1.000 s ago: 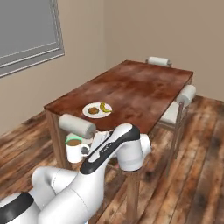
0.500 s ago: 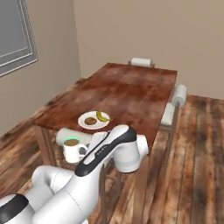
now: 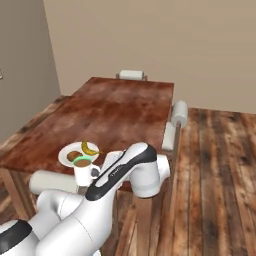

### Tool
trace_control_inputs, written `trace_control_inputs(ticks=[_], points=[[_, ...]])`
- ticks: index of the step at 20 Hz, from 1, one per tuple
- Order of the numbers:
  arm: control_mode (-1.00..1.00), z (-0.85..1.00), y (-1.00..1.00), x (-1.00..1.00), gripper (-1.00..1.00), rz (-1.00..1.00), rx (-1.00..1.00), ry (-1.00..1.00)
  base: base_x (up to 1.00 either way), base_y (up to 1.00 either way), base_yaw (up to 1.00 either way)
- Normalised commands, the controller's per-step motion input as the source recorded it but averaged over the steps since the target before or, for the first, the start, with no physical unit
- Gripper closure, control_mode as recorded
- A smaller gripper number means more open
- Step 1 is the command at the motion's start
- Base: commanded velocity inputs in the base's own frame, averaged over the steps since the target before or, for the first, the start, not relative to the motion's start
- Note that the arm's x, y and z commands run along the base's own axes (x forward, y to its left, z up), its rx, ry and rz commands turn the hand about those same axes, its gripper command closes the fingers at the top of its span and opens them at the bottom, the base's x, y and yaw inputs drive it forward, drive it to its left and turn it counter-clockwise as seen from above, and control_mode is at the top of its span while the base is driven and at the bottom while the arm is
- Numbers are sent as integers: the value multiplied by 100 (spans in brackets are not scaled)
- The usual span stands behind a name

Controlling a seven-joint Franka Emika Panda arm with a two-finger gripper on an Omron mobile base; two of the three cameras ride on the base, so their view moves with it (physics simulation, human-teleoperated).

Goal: Pick up the brewed coffee from the coffee machine and place it next to the breakfast plate on the dining counter.

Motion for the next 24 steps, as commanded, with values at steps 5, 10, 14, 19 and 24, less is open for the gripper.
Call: trace_control_inputs(ticks=[5,10,14,19,24], points=[[-100,0,3,13,100,-4,-2,-2,58,5,-19],[-100,0,2,57,100,-21,-9,-6,0,0,0],[-100,0,0,64,100,-23,-7,-4,0,0,0],[-100,0,0,59,100,-21,-7,-4,0,0,0],[-100,-3,0,50,100,-15,-8,-5,0,0,0]])
